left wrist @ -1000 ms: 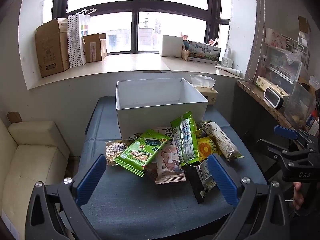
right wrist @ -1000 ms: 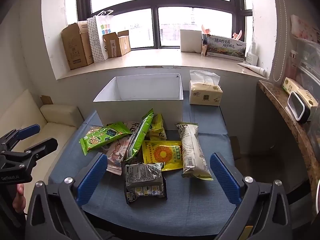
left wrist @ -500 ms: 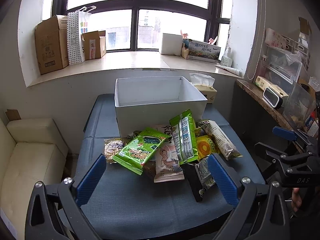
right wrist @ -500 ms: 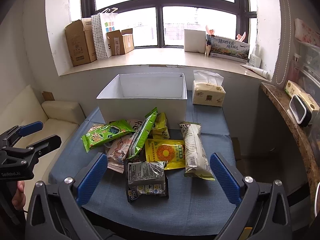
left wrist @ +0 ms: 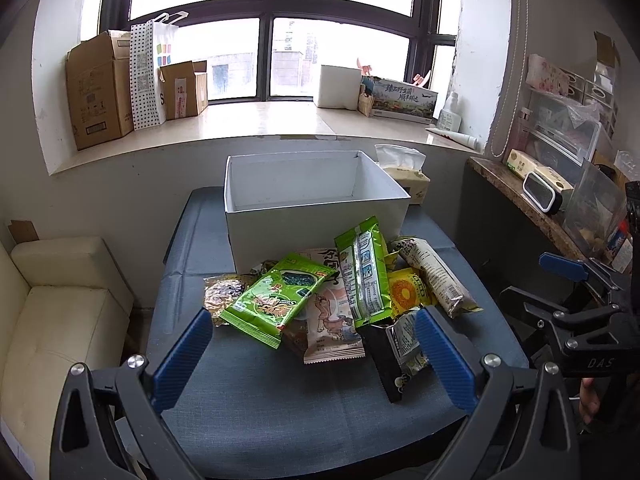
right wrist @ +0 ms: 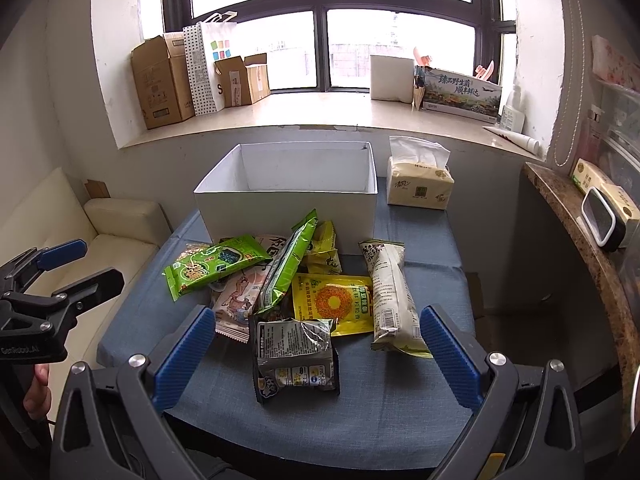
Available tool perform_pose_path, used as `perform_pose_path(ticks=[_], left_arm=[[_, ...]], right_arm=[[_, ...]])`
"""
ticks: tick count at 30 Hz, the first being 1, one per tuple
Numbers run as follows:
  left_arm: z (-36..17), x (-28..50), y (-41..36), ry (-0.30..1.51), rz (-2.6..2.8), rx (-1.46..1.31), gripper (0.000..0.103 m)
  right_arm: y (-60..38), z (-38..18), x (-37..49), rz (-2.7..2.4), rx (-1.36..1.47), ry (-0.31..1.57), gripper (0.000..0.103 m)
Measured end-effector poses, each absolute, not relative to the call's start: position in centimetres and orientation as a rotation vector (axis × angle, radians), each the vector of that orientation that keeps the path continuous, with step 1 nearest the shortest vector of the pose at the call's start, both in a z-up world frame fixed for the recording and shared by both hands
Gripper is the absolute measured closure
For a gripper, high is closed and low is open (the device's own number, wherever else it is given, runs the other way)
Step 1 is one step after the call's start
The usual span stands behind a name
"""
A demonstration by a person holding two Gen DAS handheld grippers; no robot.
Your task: Organize snacks
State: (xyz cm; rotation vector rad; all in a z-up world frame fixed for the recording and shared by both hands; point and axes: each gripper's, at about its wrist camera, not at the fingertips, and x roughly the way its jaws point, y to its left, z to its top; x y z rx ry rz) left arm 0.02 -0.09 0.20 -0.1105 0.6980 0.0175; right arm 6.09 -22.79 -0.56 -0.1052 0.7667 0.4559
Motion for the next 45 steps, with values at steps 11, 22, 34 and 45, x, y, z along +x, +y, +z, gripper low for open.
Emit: perform_pose_path(ticks=[11,22,34,45], left_arm=[[0.27,-0.11,-0.28,0.693,0.016,-0.101,0.0],[0.37,-0.22,-0.61,0.689,0.023,-0.073,0.0],[0.36,-0.23,-0.94,0.671,0.009,-0.06,0.0],[-0.08,0.15,-0.46,0.671,-0.044,-0.102,0.0]], right_arm=[[-22.65,-0.8,6.04,0.456,-0.108,0.772,0.0],[-22.67,-1.11,6.07,0.453,-0.108,0.781,0.0],[-22.72,-1.41,6.22,0.446,-0.104,0.794,0.0],[-22.82,-1.59,6.35,0.444,-0.103,0.797,0.0]])
